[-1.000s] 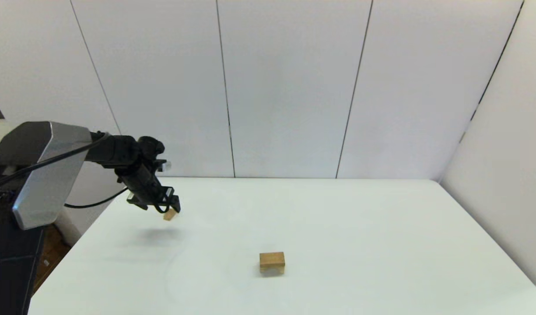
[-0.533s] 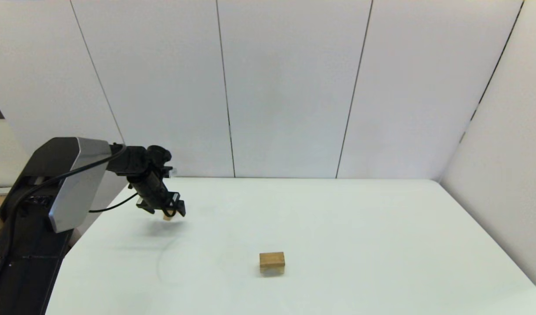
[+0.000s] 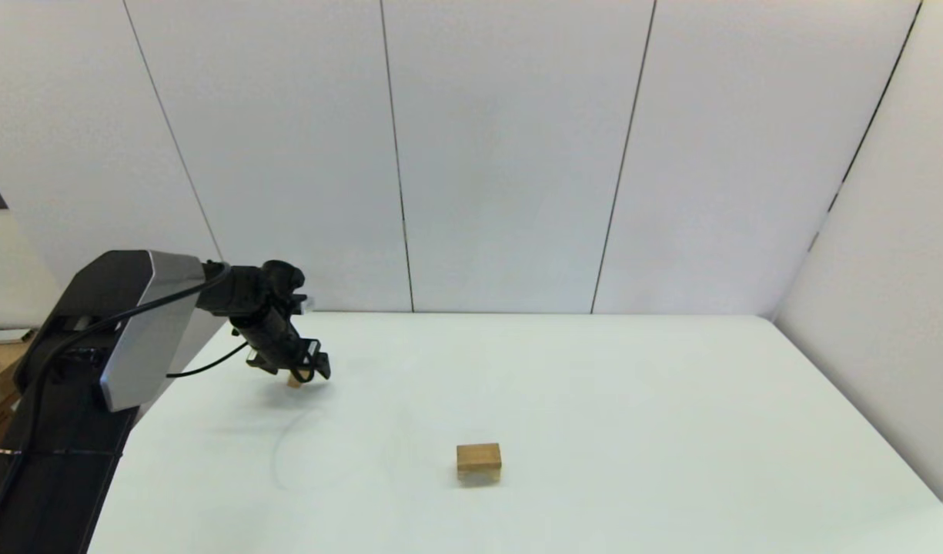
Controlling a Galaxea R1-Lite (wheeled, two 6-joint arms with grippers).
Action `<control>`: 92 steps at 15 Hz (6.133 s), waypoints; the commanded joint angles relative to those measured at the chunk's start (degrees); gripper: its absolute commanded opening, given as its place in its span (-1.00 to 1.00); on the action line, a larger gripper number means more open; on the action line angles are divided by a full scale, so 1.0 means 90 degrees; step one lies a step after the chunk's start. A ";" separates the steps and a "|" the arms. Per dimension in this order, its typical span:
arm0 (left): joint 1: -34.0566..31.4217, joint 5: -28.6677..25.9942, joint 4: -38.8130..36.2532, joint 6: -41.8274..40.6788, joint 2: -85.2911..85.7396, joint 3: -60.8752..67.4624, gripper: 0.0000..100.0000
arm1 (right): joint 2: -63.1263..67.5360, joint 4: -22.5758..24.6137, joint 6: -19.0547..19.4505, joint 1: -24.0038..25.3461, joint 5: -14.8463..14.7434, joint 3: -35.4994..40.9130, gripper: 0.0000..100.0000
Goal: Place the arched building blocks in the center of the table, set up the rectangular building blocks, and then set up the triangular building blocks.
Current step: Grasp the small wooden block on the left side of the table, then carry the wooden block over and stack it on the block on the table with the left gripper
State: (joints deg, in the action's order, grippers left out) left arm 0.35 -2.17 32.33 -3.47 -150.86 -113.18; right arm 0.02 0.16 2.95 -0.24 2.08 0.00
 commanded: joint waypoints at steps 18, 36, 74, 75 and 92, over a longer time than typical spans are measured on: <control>-0.0088 -0.0013 -0.0037 0.0015 -0.0084 0.0007 -1.00 | -0.0012 0.0002 0.0004 -0.0002 0.0003 0.0000 1.00; 0.1426 -0.0775 0.3566 -0.2973 0.3412 0.0085 -1.00 | -0.0012 0.0002 0.0004 -0.0002 0.0003 0.0000 1.00; 0.3857 -0.2112 0.1818 -0.5063 0.0756 0.0017 -1.00 | -0.0012 0.0002 -0.0006 -0.0002 0.0003 0.0000 1.00; 0.3857 -0.2112 0.1828 -0.5044 0.0746 0.0026 -1.00 | -0.0012 0.0002 -0.0006 -0.0002 0.0003 0.0000 1.00; 0.3799 -0.2034 0.1759 -0.5053 0.0737 0.0026 -1.00 | -0.0012 0.0002 -0.0006 -0.0002 0.0003 0.0000 1.00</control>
State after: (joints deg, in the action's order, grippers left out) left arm 34.58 -20.37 47.93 -48.70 -144.15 -113.01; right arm 0.02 0.16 2.94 -0.24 2.06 0.00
